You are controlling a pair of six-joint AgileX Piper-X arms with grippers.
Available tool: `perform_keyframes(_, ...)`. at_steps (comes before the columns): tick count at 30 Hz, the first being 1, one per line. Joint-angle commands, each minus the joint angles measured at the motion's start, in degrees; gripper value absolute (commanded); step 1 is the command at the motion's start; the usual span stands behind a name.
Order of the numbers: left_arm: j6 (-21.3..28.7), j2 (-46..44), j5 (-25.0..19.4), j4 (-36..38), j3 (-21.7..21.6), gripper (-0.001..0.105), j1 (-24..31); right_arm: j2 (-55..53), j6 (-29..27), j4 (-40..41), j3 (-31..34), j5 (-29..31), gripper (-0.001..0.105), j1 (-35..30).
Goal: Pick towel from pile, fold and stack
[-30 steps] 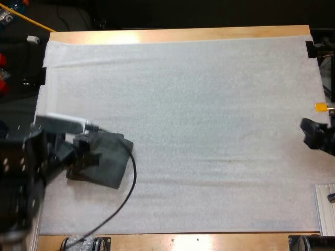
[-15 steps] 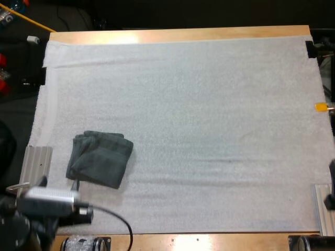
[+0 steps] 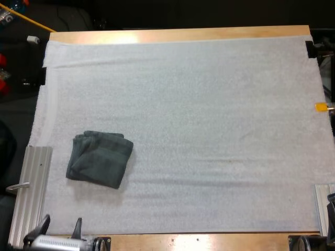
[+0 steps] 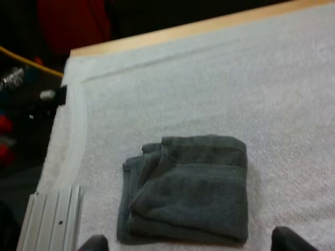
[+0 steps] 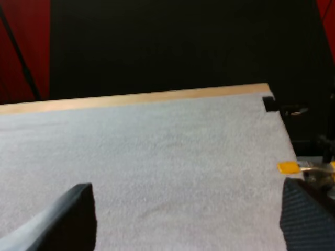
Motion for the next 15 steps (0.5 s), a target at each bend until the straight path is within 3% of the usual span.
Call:
perform_keyframes(1,0.2,-2.6,-0.5,0.8,0.0,0.059,-0.3,-2.3,-0.1,0.6,0.0,0.3,0.07,-0.1)
perform_keyframes(6,0.2,-8.6,0.4,1.8,-0.1,0.059,-0.3,-2.1,0.3,1.6,0.0,0.6,0.07,-0.1)
perform_keyframes(15,1.6,-7.8,1.2,-0.7,1.7,0.059,-0.1,-2.1,0.3,-0.9,0.4,0.9,0.07,-0.1)
